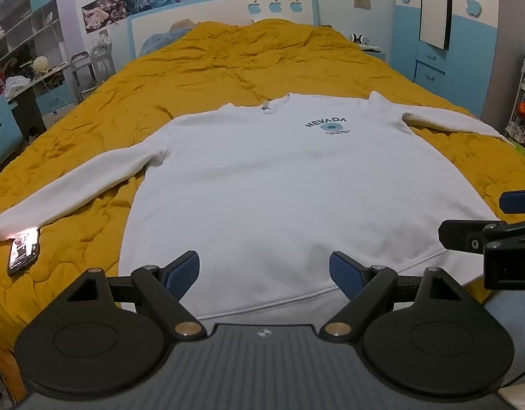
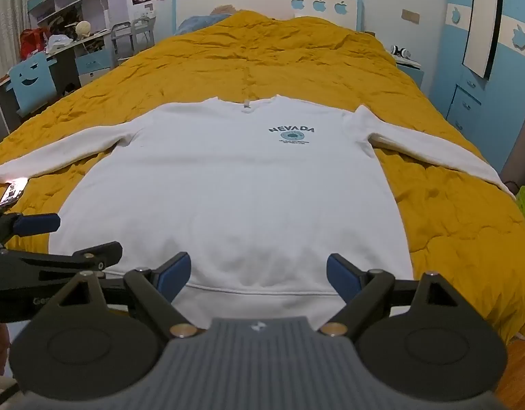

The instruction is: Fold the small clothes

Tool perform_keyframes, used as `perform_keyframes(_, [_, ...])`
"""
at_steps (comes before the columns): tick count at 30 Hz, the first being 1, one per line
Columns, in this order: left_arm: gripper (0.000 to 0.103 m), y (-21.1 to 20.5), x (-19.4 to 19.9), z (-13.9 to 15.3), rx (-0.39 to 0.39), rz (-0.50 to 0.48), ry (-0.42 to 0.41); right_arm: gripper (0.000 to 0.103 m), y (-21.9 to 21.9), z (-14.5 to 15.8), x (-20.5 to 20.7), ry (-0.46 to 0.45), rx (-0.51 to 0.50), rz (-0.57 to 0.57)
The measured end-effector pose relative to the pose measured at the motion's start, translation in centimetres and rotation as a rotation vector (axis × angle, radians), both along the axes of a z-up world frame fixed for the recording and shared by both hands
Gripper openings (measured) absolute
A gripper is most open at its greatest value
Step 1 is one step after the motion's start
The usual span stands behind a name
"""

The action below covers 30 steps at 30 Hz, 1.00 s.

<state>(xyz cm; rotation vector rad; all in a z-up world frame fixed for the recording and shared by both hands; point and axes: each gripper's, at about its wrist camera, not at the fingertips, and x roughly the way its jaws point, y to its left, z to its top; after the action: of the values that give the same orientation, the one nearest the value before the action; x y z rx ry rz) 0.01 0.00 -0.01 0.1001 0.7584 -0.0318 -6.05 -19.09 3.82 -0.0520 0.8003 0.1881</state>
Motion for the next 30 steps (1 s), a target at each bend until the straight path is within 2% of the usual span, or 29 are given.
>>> perform_keyframes(9, [0.100,-0.05,0.01,-0.02,0.003,0.002,0.001,0.082,0.26,0.11,0.23,0.005,-0.011,0.025])
perform_keyframes(10, [0.100,-0.06,0.01,-0.01,0.001,0.002,0.002,0.082,-0.25,-0.27,-0.02,0.007,0.005,0.000])
perform_keyframes(30, [0.100,0.06,-0.44,0.13,-0.002,0.003,-0.014,0.082,-0.12,-0.49,-0.19,0.013,0.004,-0.004])
